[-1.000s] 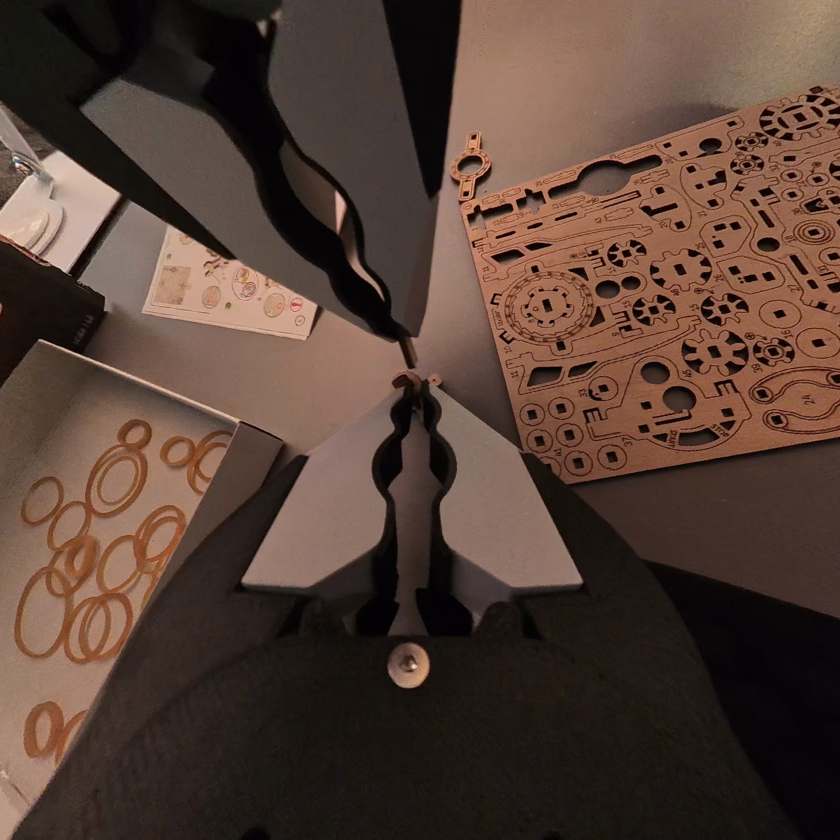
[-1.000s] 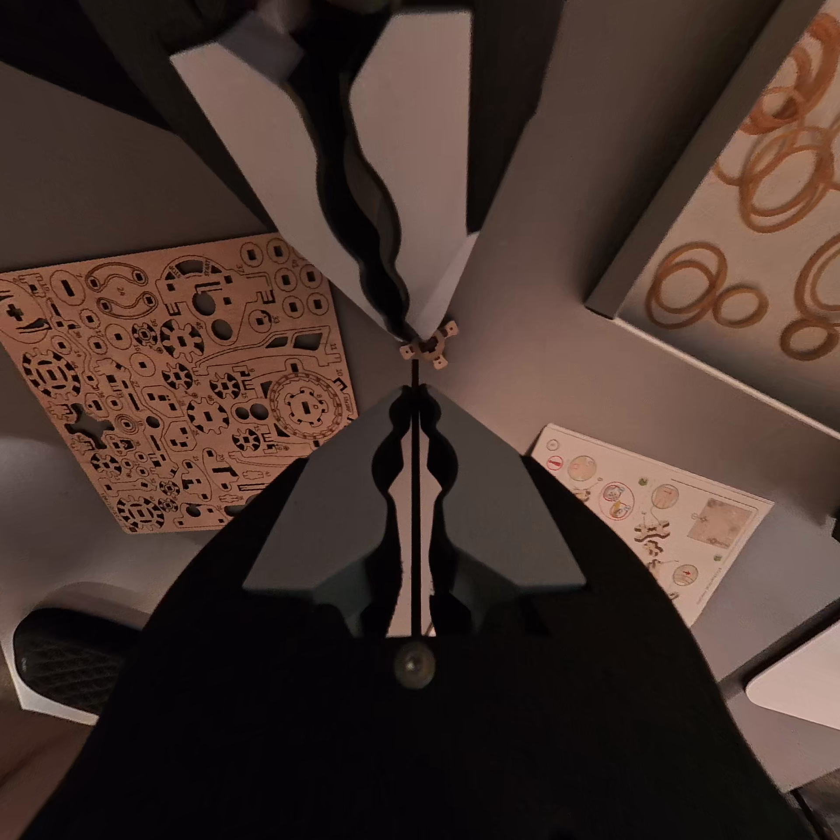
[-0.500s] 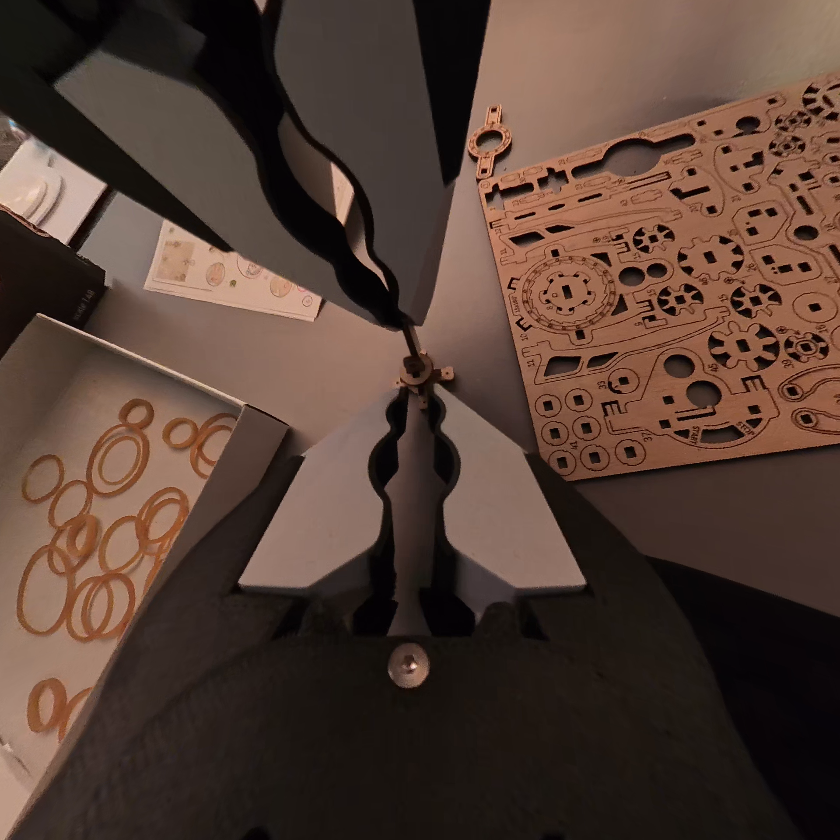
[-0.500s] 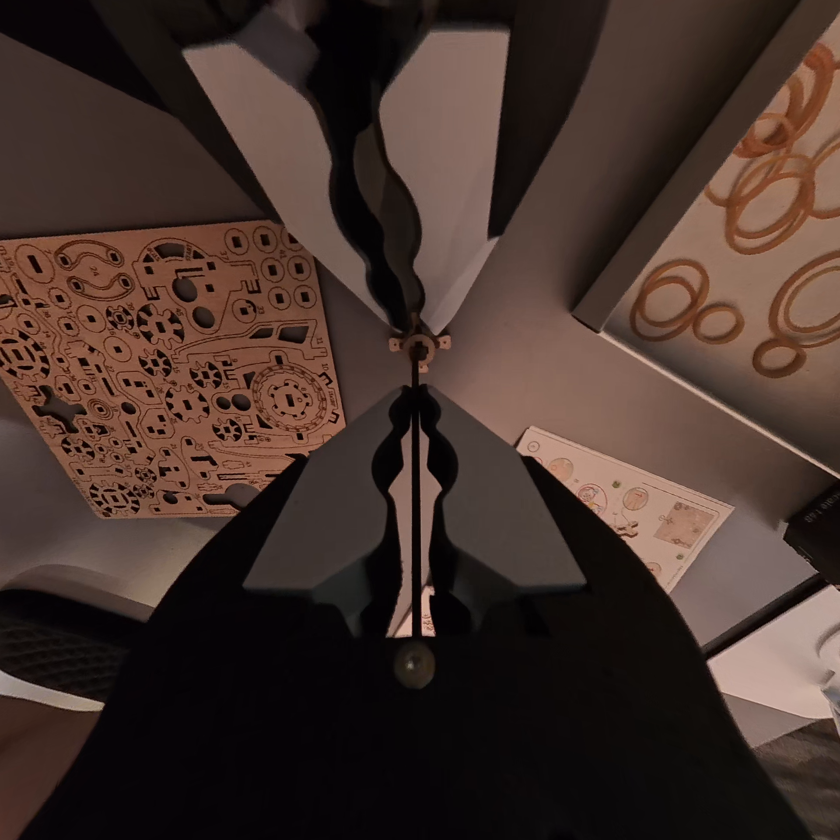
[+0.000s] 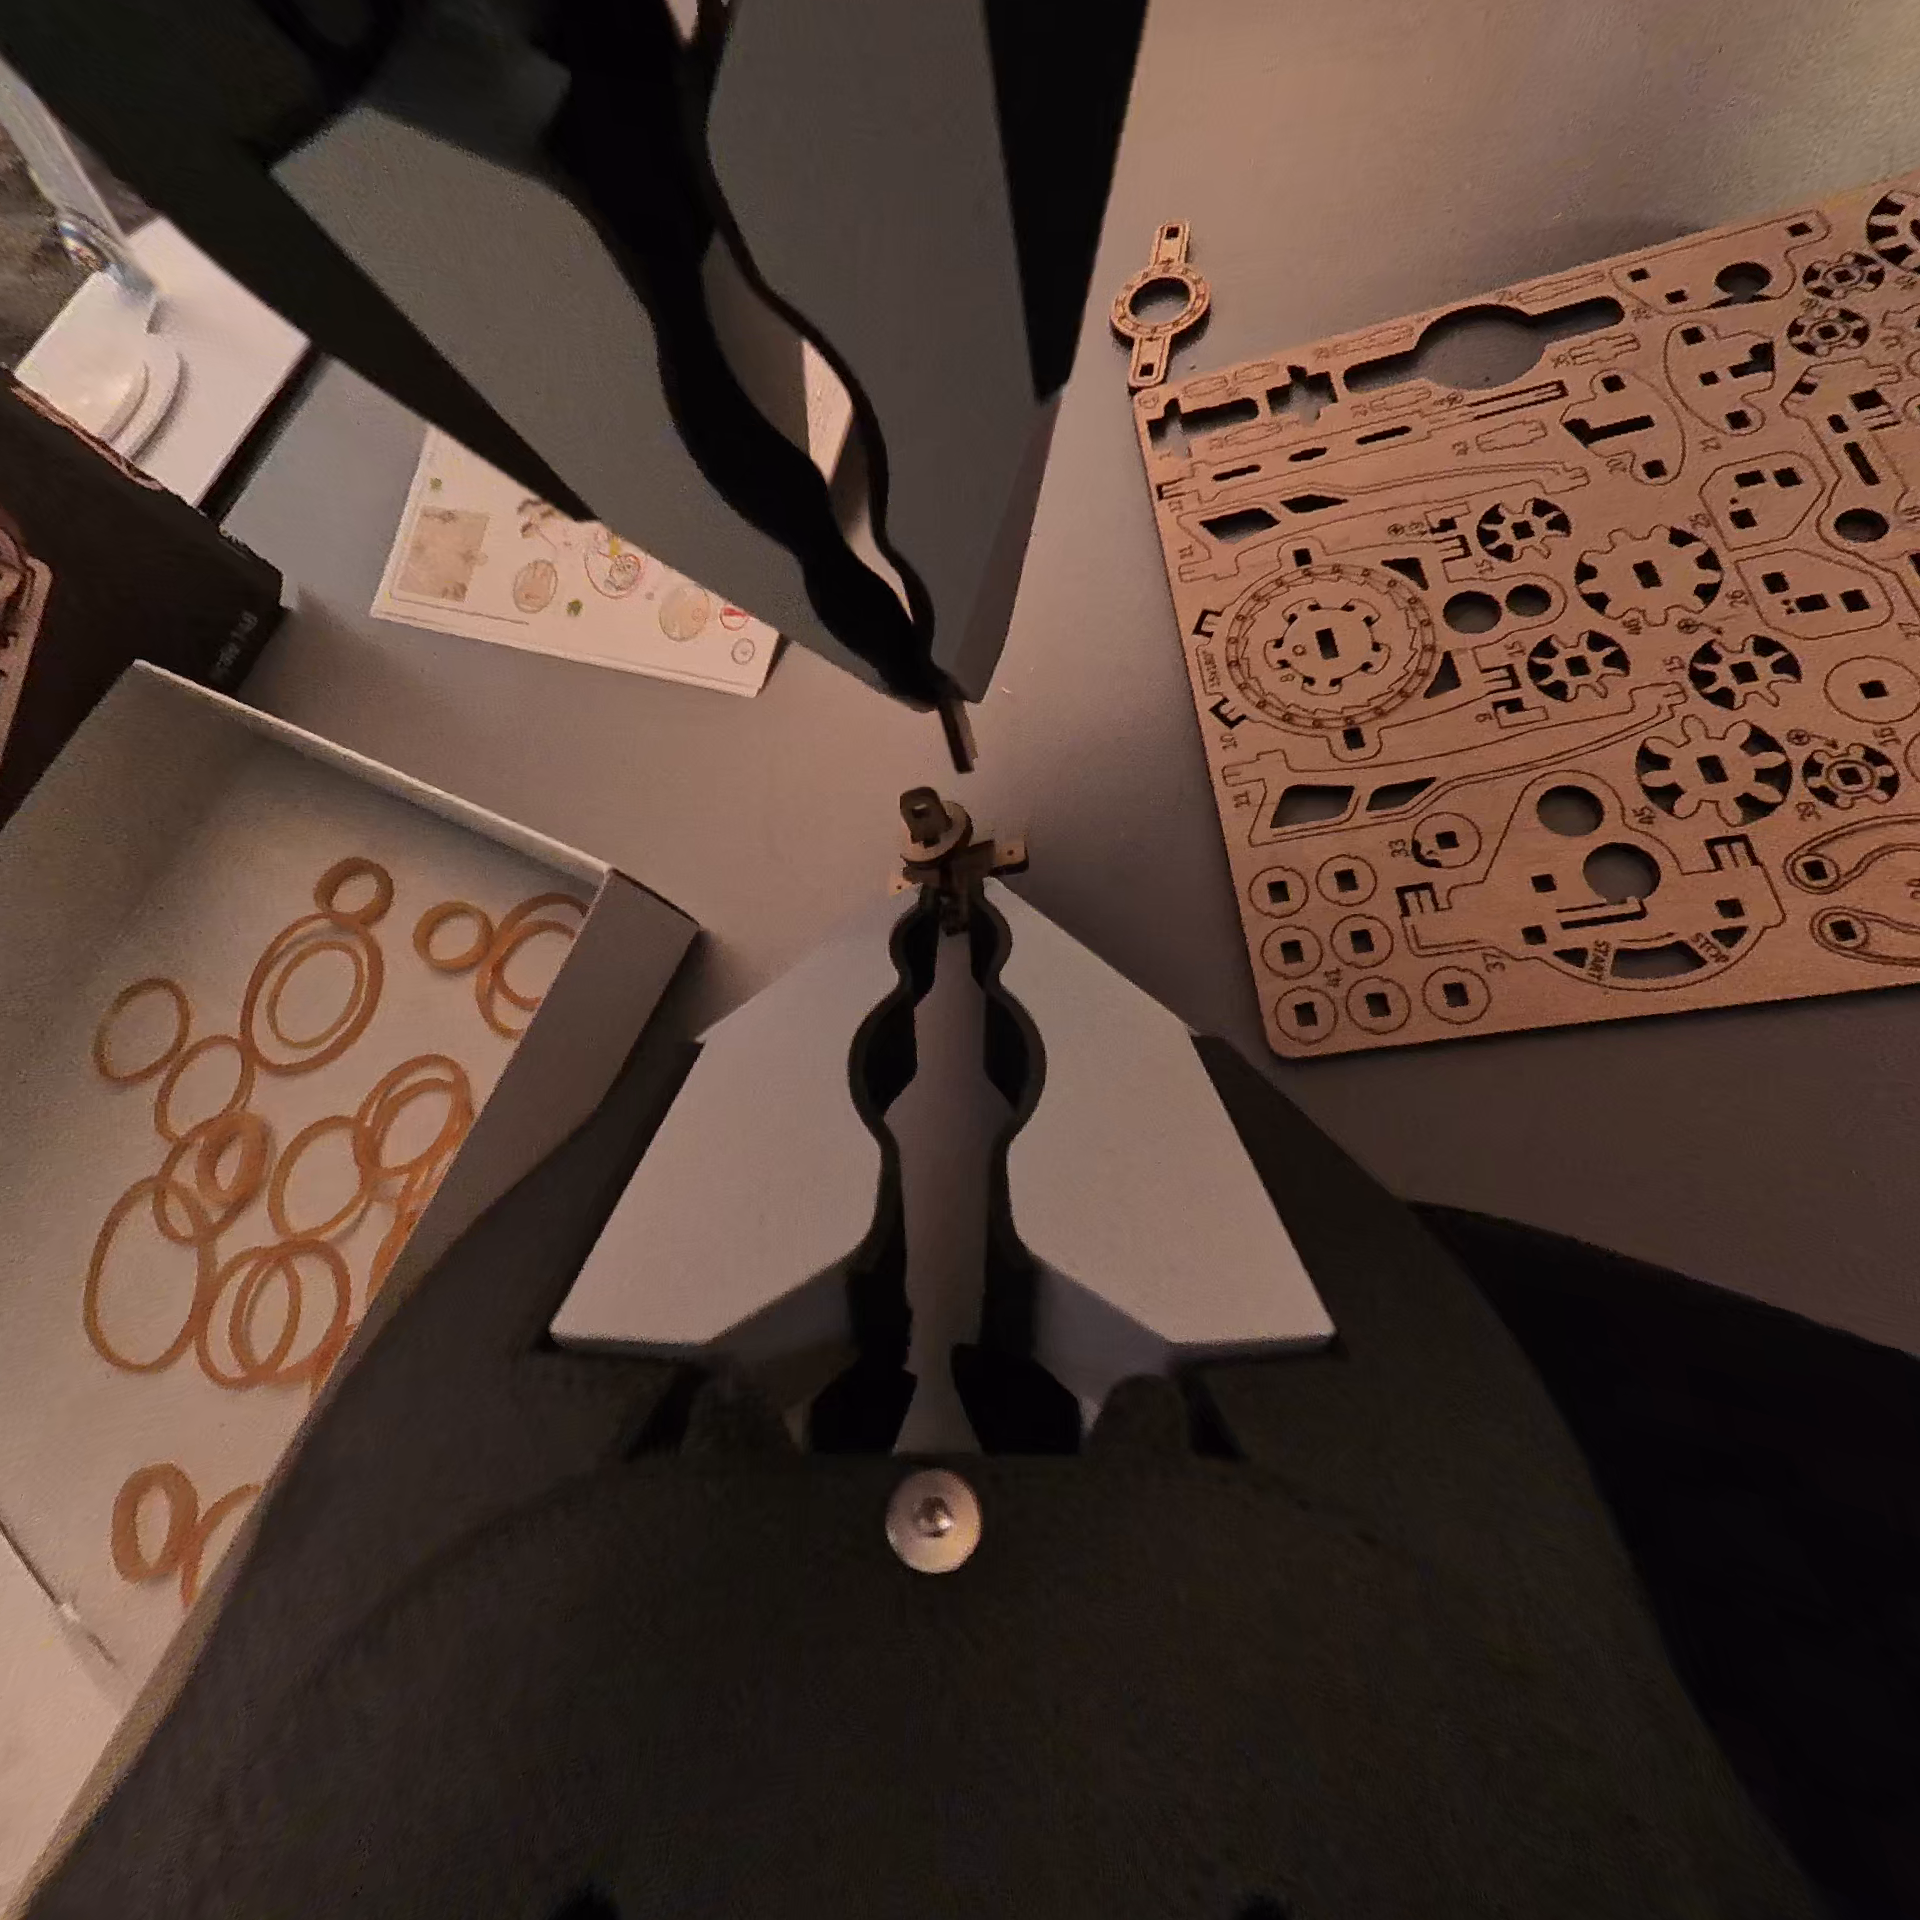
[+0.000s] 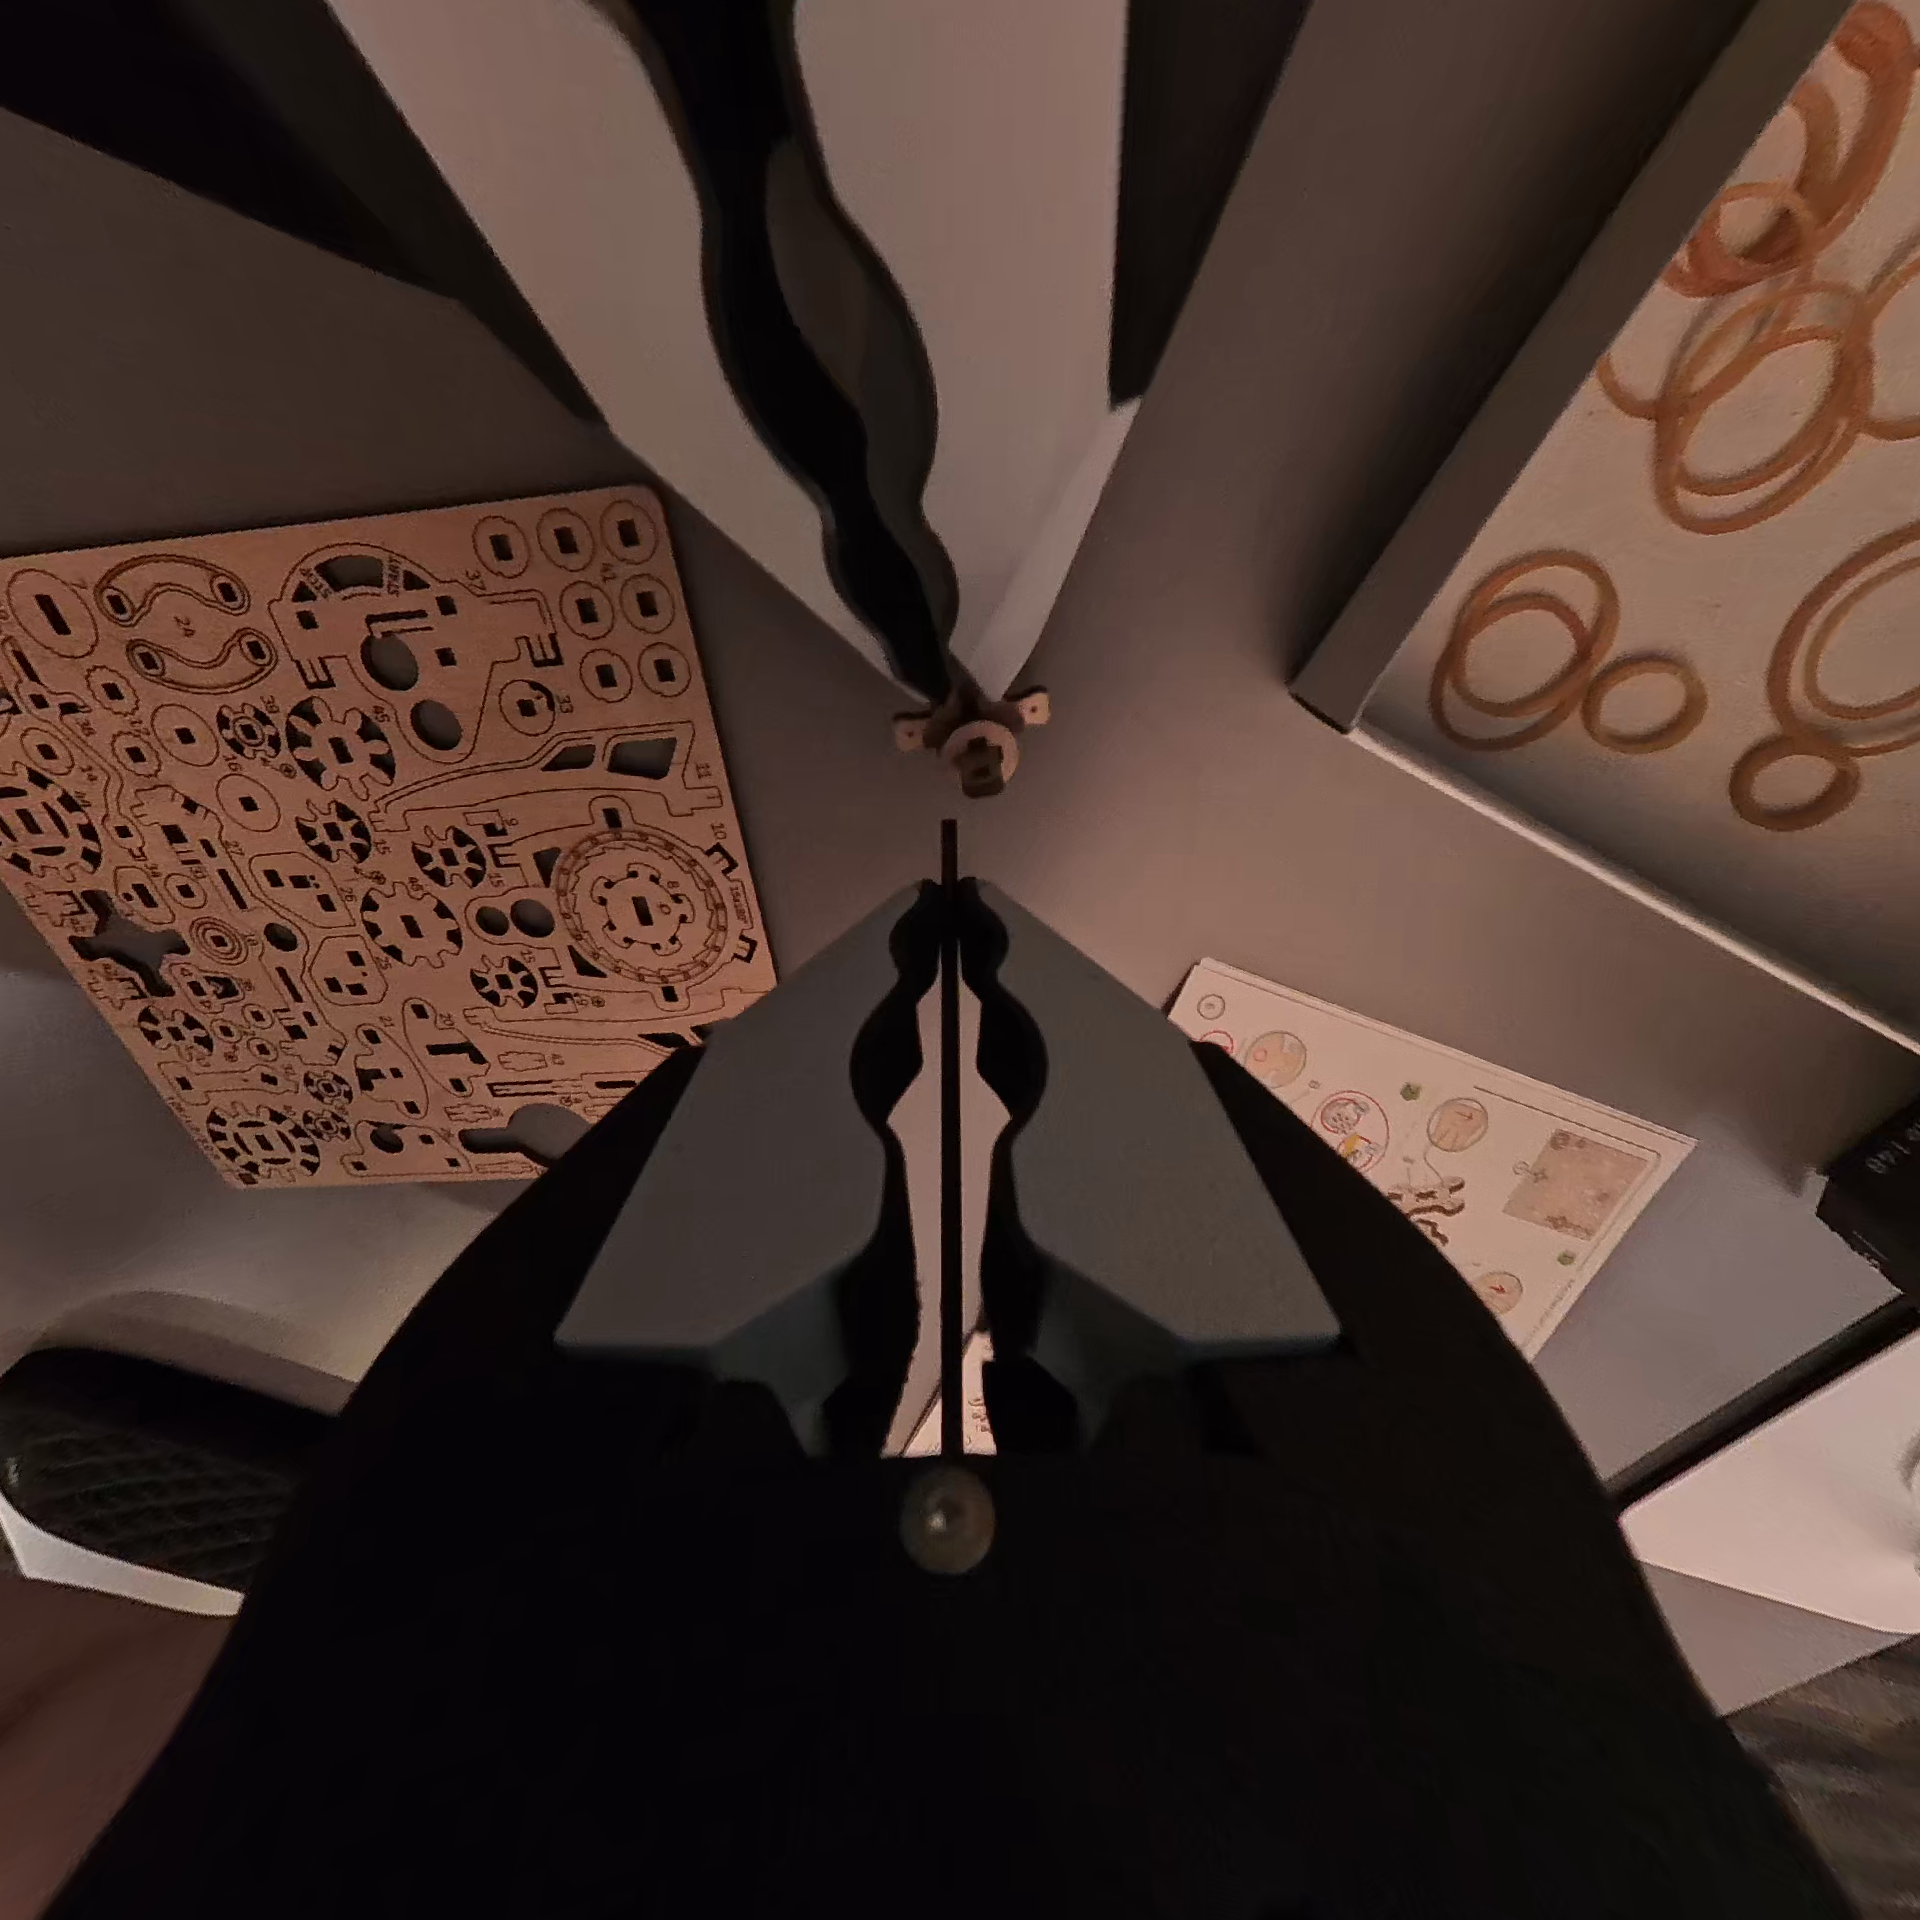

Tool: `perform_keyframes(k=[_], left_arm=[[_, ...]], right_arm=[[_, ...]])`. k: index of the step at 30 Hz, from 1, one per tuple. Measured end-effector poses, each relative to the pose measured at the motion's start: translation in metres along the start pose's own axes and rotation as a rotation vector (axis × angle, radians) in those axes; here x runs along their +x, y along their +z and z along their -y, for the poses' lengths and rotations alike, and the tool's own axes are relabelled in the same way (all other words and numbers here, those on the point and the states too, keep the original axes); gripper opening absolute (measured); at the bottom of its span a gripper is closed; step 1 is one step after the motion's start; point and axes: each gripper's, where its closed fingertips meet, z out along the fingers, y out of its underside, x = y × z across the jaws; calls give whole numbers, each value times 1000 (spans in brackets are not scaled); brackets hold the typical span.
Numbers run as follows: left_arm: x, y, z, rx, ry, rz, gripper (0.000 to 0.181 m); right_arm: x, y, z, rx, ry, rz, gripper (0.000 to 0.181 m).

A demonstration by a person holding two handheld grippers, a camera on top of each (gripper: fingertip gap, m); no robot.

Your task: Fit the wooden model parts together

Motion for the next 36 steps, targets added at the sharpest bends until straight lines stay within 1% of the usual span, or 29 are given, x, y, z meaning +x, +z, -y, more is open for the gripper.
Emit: perform_keyframes(k=[1,5,9,11,14,17,22,30,36], left_arm=[[1,-1,-2,-7,-3,-12,4],[6,1,-13,-51,6,-52,5],[6,-2,-15,-66,18,-49,15],[3,-8,-10,-34,-8,-47,13],[-3,-15,3,65,-105,-54,7],[-7,-13,4,83,-148,-51,6],[-3,-2,-4,33,-88,-34,6],[-1,-6,2,62,-87,-47,6],[2,-2,0,41,-55,-50,4]], right_arm=[[0,1,1,3,1,1,2],[1,0,5,26,10,9,2],[-1,0,8,44,8,22,2],[-3,0,10,55,7,32,2],[-3,-1,13,71,9,32,2],[-3,0,14,74,9,28,2],[-2,2,14,67,13,33,2],[-3,3,13,51,10,39,2],[-3,3,13,42,11,40,2]])
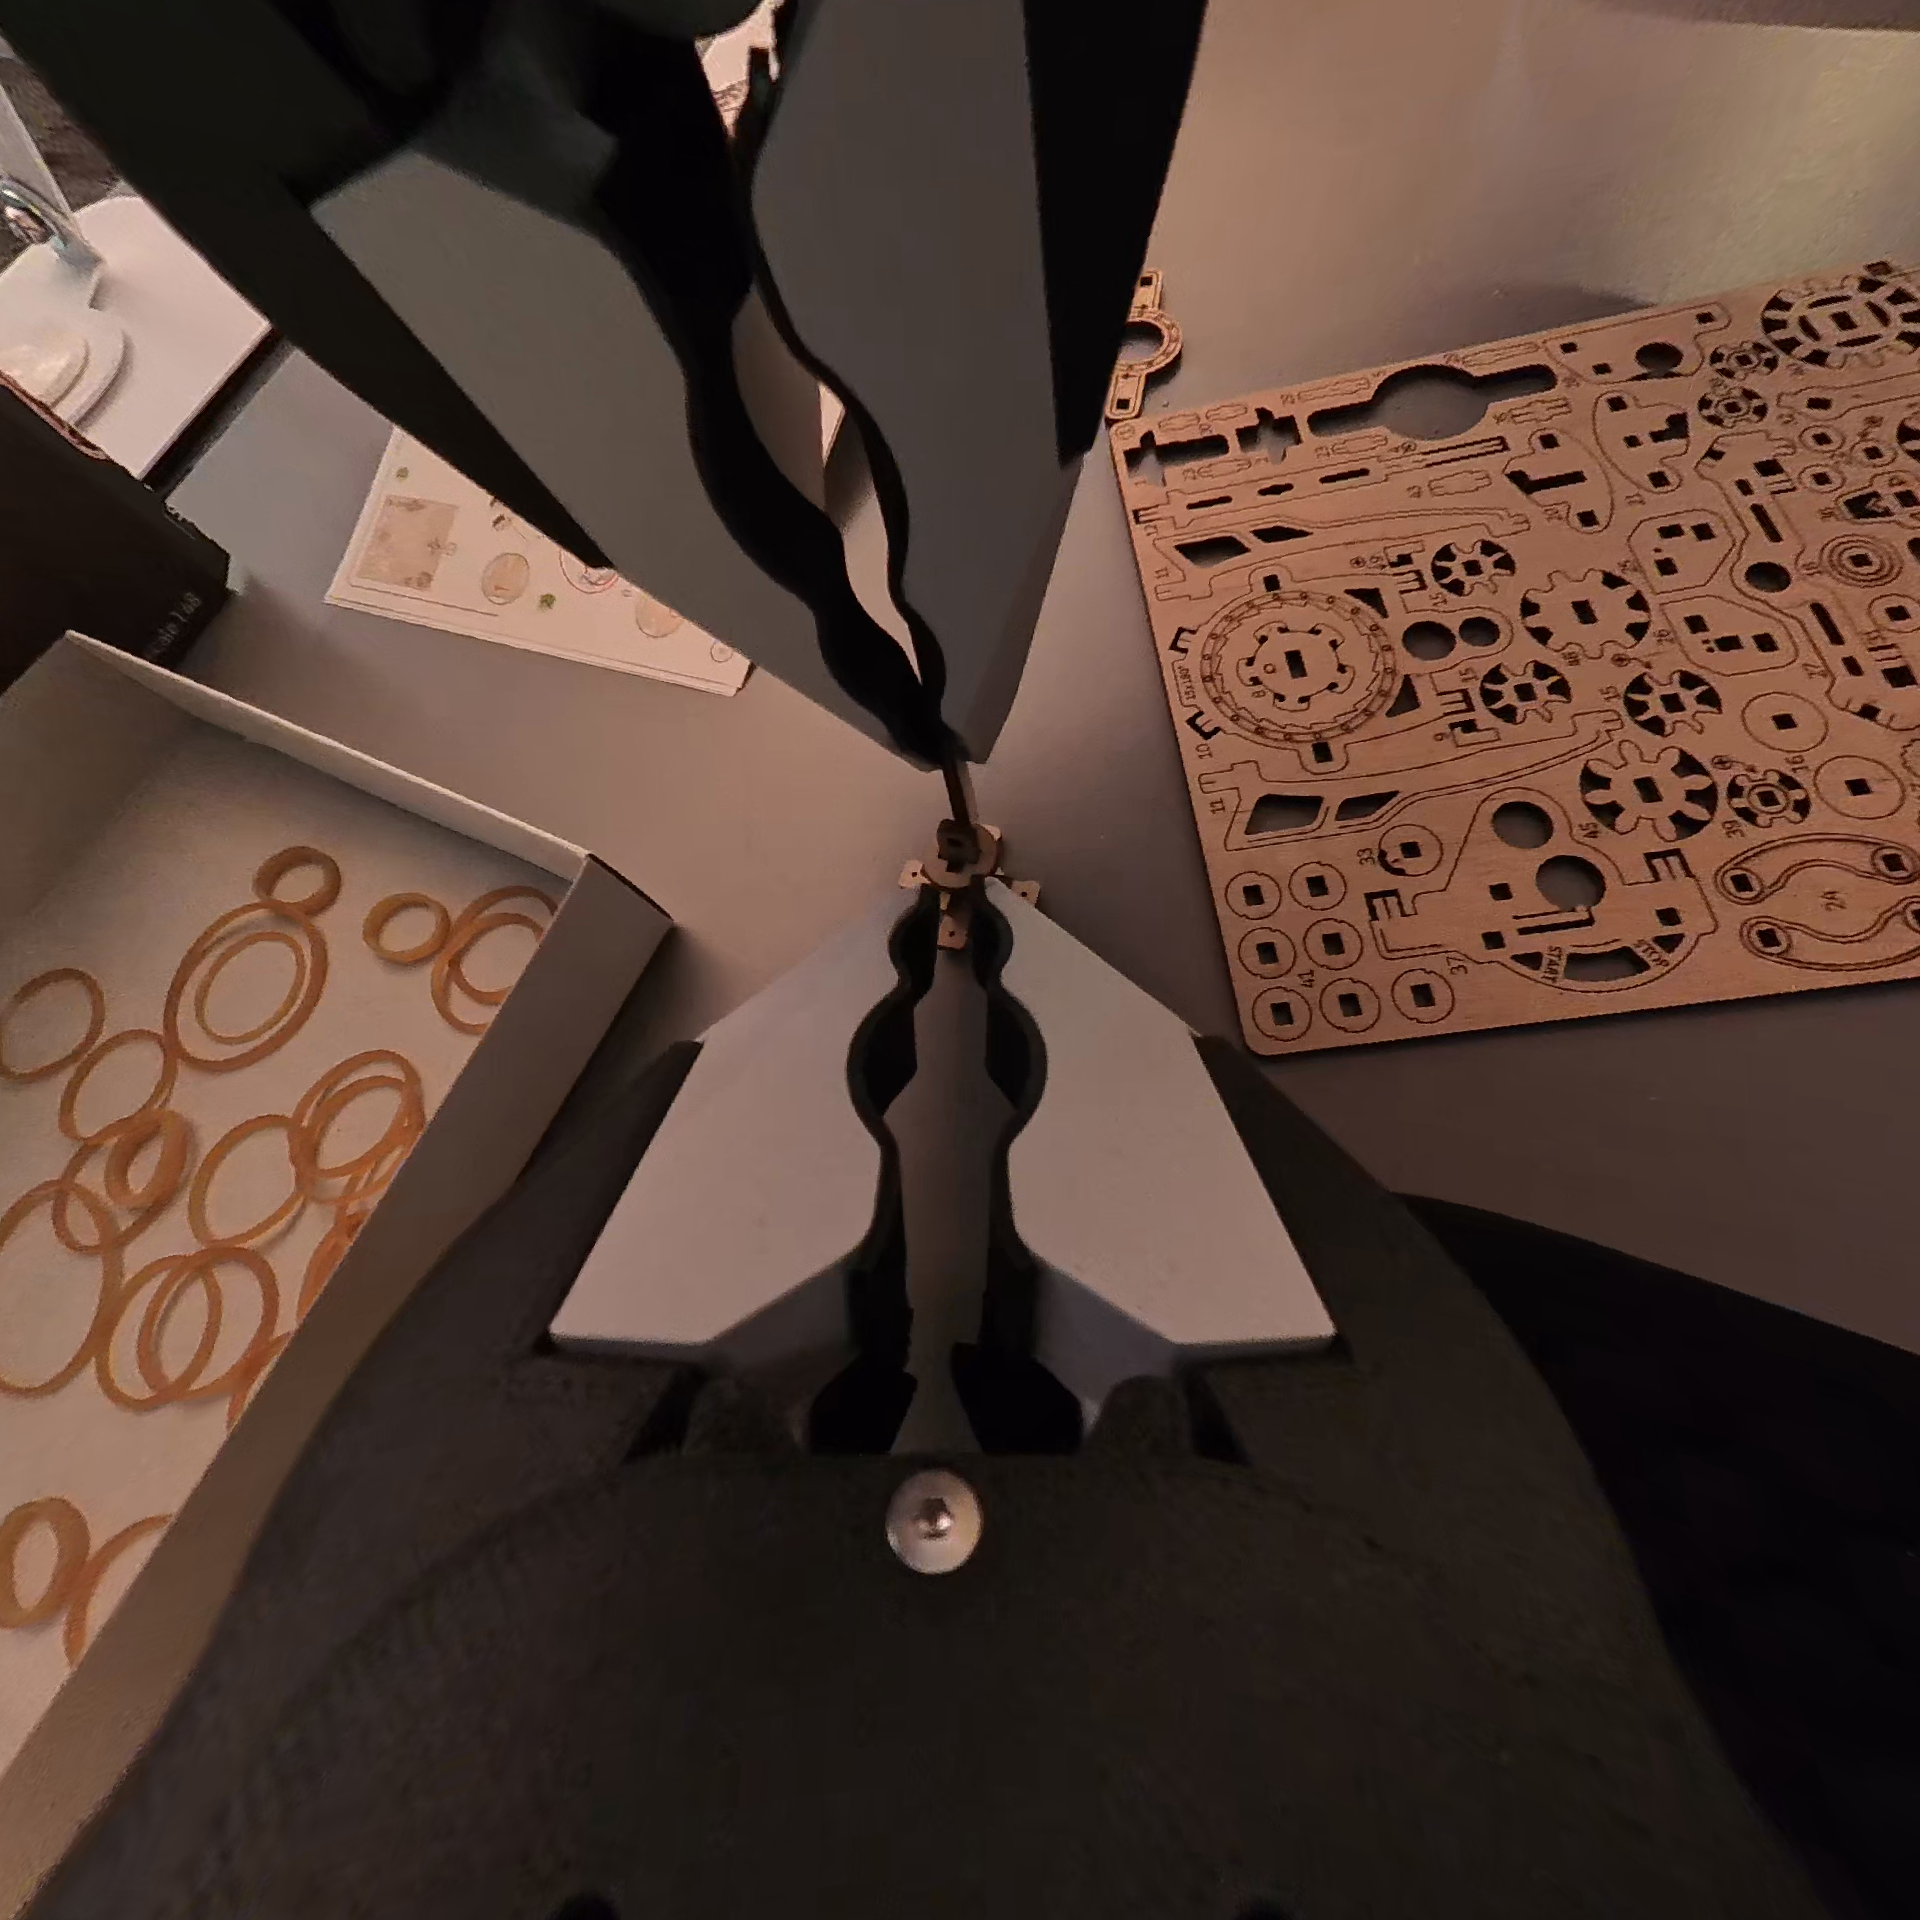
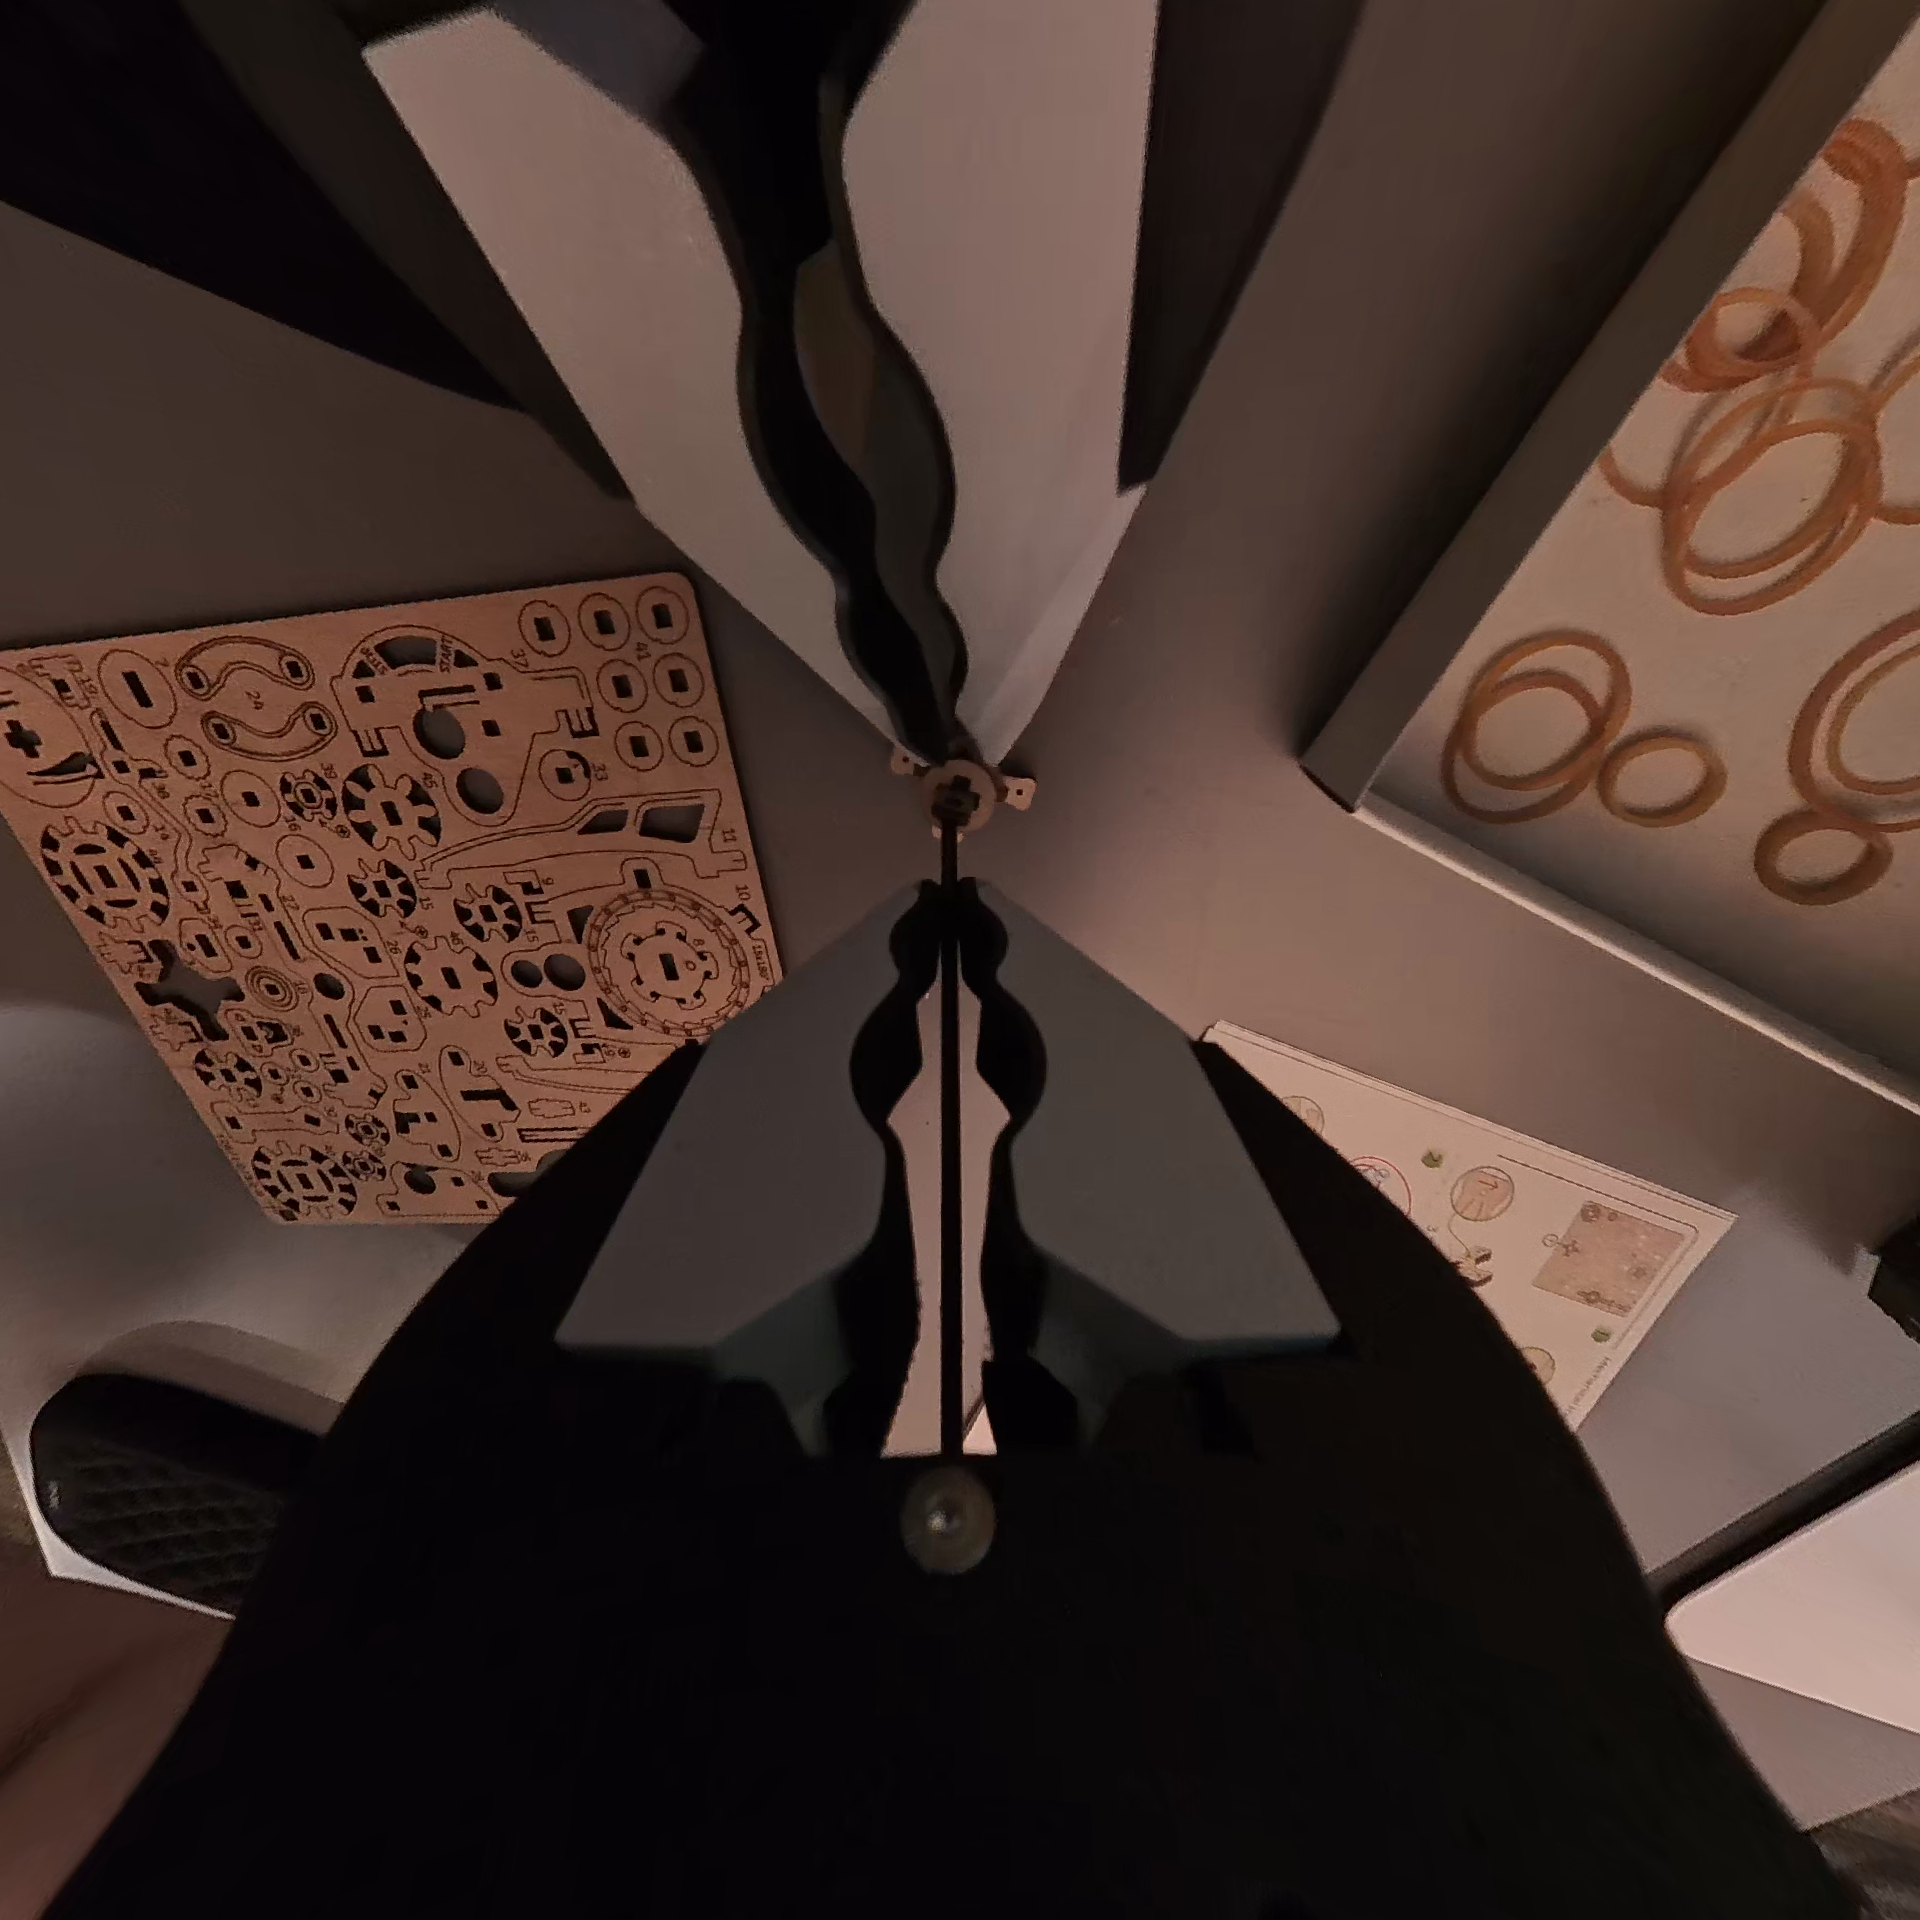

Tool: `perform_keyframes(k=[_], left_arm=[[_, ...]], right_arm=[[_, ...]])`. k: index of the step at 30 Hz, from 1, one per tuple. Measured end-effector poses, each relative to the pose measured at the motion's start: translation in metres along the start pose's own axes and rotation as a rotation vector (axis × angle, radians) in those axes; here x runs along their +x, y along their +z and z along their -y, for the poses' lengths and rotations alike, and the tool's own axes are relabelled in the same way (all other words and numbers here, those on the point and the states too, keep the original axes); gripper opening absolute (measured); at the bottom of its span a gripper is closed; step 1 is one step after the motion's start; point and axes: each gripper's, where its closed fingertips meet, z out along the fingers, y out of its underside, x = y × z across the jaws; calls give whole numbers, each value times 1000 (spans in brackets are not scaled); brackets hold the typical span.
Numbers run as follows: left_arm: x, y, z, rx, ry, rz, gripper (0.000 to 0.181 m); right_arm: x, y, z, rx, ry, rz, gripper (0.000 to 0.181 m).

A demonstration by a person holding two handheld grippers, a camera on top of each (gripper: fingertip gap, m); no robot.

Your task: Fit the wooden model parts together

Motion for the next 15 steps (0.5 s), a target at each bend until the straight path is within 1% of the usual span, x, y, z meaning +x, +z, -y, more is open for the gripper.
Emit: perform_keyframes(k=[3,15], left_arm=[[0,0,1,8,-1,-2,6],[3,2,4,29,28,-23,4]], right_arm=[[0,0,0,-7,0,3,2],[0,0,-2,-27,-6,4,2]])
